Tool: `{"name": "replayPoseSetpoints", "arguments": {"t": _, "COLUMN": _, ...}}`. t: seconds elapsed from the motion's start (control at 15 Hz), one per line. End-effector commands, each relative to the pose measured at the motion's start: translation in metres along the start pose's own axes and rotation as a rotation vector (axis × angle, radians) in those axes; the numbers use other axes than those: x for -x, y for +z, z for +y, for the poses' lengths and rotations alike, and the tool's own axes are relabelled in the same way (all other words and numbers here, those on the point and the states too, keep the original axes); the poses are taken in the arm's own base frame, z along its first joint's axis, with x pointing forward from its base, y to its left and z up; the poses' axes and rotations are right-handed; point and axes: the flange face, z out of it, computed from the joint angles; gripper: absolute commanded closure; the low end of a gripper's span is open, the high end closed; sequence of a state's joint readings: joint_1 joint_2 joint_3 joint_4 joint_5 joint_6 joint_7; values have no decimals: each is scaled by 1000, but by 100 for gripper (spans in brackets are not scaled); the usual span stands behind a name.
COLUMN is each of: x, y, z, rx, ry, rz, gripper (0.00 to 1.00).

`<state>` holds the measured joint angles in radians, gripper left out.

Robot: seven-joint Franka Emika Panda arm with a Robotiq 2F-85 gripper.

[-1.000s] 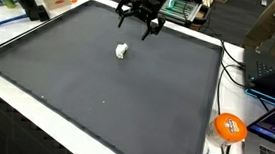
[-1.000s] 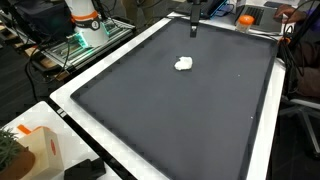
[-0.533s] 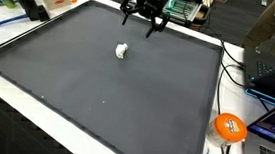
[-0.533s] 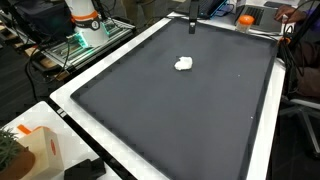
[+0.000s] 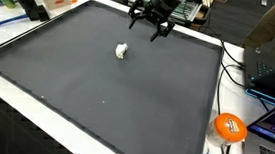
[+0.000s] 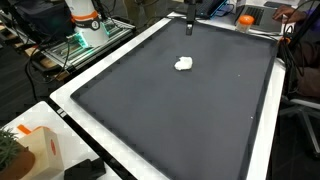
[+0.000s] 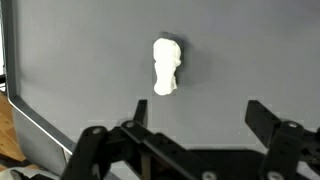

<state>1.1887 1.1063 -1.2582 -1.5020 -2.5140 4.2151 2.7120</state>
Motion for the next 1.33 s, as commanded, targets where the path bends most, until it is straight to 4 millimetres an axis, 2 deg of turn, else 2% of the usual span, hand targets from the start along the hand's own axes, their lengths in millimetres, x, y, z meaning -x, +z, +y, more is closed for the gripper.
{"name": "replayPoseSetpoints", "arguments": {"t": 0.0, "x": 19, "y": -8, "z": -19, "rx": 59, "ry": 34, "rz": -13, "gripper": 0}}
{"name": "replayPoseSetpoints", "arguments": {"t": 0.47, "x": 49, "y": -25, "z": -46, "rx": 66, "ry": 78, "rz": 8, "gripper": 0}}
{"name": "replayPoseSetpoints", "arguments": {"t": 0.6, "x": 55, "y": -30, "z": -47, "rx": 75, "ry": 94, "rz": 7, "gripper": 0}}
{"name": "replayPoseSetpoints", "arguments": {"t": 0.67, "x": 44, "y": -29, "z": -44, "rx": 55, "ry": 42, "rz": 20, "gripper": 0}}
{"name": "replayPoseSetpoints", "arguments": {"t": 0.87, "x": 50, "y": -31, "z": -44, "rx": 67, "ry": 51, "rz": 21, "gripper": 0}}
{"name": "replayPoseSetpoints", "arguments": {"t": 1.27, "x": 43, "y": -13, "z": -71, "rx": 68, "ry": -62, "rz": 43, "gripper": 0}}
